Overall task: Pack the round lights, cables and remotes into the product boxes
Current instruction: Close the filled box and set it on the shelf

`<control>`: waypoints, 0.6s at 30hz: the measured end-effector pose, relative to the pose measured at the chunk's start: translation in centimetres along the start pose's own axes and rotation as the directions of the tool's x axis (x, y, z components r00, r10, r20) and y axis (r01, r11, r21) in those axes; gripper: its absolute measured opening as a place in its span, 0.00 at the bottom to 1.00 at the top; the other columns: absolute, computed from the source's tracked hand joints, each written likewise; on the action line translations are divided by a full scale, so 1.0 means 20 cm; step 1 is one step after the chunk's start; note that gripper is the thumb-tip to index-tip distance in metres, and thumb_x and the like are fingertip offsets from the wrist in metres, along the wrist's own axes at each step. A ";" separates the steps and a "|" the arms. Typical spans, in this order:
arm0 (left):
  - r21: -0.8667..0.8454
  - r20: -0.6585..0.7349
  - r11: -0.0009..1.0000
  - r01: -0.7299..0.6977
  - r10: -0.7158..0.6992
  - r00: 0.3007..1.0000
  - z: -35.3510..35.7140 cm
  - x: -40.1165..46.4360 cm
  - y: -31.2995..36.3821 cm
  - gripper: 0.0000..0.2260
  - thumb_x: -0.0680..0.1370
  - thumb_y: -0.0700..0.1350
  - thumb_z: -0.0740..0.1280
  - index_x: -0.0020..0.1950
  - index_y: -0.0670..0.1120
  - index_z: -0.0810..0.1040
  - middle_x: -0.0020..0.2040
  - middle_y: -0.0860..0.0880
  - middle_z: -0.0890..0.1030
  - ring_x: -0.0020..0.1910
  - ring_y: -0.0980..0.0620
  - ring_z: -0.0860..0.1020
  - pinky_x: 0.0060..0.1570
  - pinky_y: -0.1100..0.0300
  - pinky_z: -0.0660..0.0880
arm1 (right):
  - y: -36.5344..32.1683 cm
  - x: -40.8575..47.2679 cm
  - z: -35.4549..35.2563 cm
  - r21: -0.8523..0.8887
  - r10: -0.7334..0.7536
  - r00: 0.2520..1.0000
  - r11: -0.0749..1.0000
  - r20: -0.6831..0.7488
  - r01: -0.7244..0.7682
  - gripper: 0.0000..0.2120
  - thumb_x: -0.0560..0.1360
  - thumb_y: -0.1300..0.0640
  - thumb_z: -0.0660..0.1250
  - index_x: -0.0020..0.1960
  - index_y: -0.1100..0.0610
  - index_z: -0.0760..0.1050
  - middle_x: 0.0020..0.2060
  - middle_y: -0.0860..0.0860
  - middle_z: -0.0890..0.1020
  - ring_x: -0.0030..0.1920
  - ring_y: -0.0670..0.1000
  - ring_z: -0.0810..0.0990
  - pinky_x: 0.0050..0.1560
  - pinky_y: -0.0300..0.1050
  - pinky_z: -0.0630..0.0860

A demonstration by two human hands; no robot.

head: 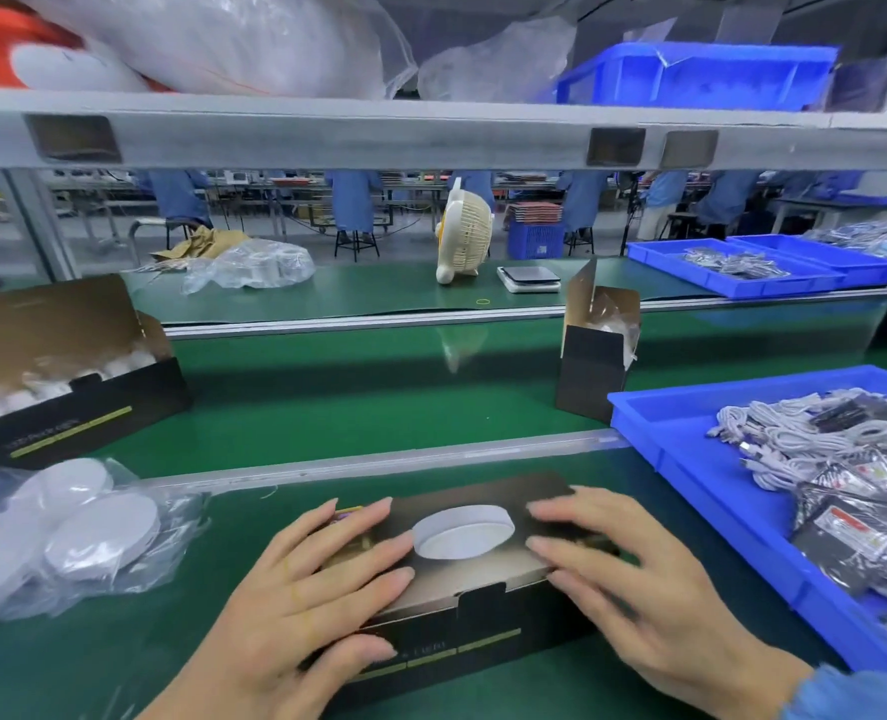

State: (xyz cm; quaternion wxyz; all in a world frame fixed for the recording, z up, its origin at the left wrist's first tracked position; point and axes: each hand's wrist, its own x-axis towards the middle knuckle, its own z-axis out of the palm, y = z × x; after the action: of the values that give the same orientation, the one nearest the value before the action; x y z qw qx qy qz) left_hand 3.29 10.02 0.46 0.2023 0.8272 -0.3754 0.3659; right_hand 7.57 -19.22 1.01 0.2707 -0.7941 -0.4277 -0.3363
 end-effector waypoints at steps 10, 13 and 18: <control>-0.129 -0.099 0.980 0.154 -0.167 0.981 0.04 -0.01 0.04 0.14 0.82 0.50 0.61 0.53 0.45 0.84 0.59 0.53 0.83 0.64 0.52 0.78 0.65 0.40 0.70 | -0.08 0.12 0.08 -0.107 -0.322 0.947 0.942 -0.014 0.319 0.05 0.74 0.59 0.75 0.47 0.60 0.85 0.48 0.49 0.85 0.43 0.55 0.80 0.39 0.46 0.77; -0.130 -0.100 0.979 0.157 -0.171 0.980 0.04 -0.01 0.05 0.14 0.82 0.51 0.61 0.54 0.45 0.84 0.59 0.53 0.83 0.64 0.52 0.78 0.66 0.40 0.69 | -0.09 0.12 0.07 -0.041 -0.304 0.953 0.952 0.003 0.303 0.02 0.74 0.61 0.75 0.44 0.60 0.85 0.46 0.48 0.85 0.42 0.54 0.81 0.34 0.45 0.77; -0.138 -0.110 0.976 0.172 -0.187 0.976 0.04 0.00 0.06 0.14 0.81 0.51 0.63 0.54 0.44 0.84 0.58 0.52 0.83 0.63 0.50 0.79 0.64 0.37 0.70 | -0.12 0.13 0.04 0.001 -0.152 0.984 0.988 0.095 0.152 0.02 0.74 0.60 0.73 0.44 0.56 0.84 0.48 0.45 0.85 0.44 0.52 0.81 0.30 0.47 0.78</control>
State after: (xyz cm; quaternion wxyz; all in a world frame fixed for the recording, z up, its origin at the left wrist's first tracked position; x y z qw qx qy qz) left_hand 2.84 8.72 -0.01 0.3094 0.8193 -0.3085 0.3713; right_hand 6.87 -16.13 2.85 0.2213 -0.7750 -0.4984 -0.3194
